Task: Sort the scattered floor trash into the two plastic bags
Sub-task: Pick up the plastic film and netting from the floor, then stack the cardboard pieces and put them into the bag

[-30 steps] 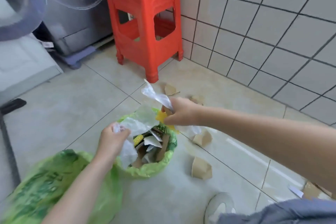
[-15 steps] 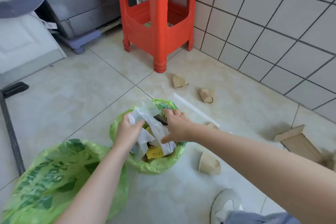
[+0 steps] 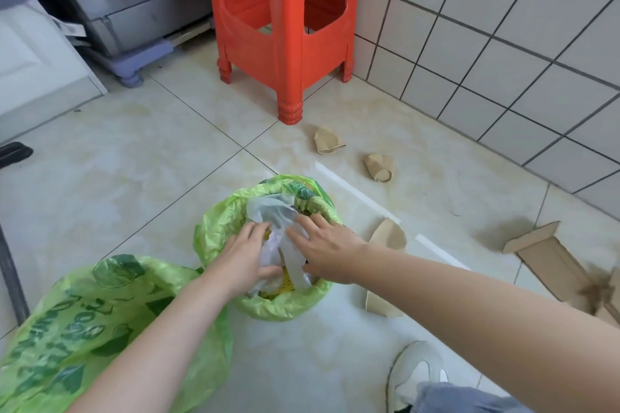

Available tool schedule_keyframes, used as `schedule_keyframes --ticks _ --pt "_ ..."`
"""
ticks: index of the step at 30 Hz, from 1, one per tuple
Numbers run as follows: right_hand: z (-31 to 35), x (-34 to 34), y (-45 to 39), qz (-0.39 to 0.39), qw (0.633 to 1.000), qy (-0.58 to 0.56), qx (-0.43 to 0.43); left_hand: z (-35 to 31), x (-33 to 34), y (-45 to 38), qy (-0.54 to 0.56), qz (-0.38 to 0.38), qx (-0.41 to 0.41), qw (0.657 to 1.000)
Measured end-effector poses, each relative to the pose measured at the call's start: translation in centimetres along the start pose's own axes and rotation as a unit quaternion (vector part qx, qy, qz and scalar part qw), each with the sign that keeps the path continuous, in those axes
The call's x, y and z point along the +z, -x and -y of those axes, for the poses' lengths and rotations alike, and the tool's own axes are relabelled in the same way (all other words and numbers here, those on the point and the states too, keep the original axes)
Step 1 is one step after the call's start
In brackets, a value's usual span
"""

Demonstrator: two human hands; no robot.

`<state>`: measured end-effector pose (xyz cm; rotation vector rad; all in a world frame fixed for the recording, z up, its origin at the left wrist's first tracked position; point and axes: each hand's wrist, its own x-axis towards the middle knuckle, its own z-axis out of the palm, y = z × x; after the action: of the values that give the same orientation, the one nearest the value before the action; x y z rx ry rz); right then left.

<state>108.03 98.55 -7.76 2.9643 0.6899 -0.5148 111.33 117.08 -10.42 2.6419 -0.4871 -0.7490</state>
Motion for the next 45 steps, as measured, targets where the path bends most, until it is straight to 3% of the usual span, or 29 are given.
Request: schedule_keyframes --ticks 11,15,21,25,34,45 --pt "0.7 3.3 -3.1 0.113 0.992 0.022 0.048 -0.3 1.1 -4.2 -0.115 0.164 -0.072 0.977" --pt "-0.5 2.0 -3.0 0.098 0.994 0.025 0.028 -0.6 -0.1 -3.9 -0.101 0.130 -0.037 0.986" --pt "-2.8 -2.3 -0.2 0.015 0.999 0.016 -0.026 -2.1 -3.7 -0.7 -0.095 0.086 -0.039 0.991" --pt "-5.0 -3.5 4.1 0.001 0.999 0.017 -0.039 -4.6 -6.2 2.0 -0.152 -0.005 -0.029 0.988" --pt "-9.6 -6.0 18.7 -0.041 0.998 -0.010 0.051 -15.1 -5.0 5.2 -0.151 -0.145 0.155 0.966" --pt "-18.0 0.4 36.9 -0.065 0.963 -0.065 0.253 -32.1 5.7 1.8 -0.179 -0.091 0.345 0.917"
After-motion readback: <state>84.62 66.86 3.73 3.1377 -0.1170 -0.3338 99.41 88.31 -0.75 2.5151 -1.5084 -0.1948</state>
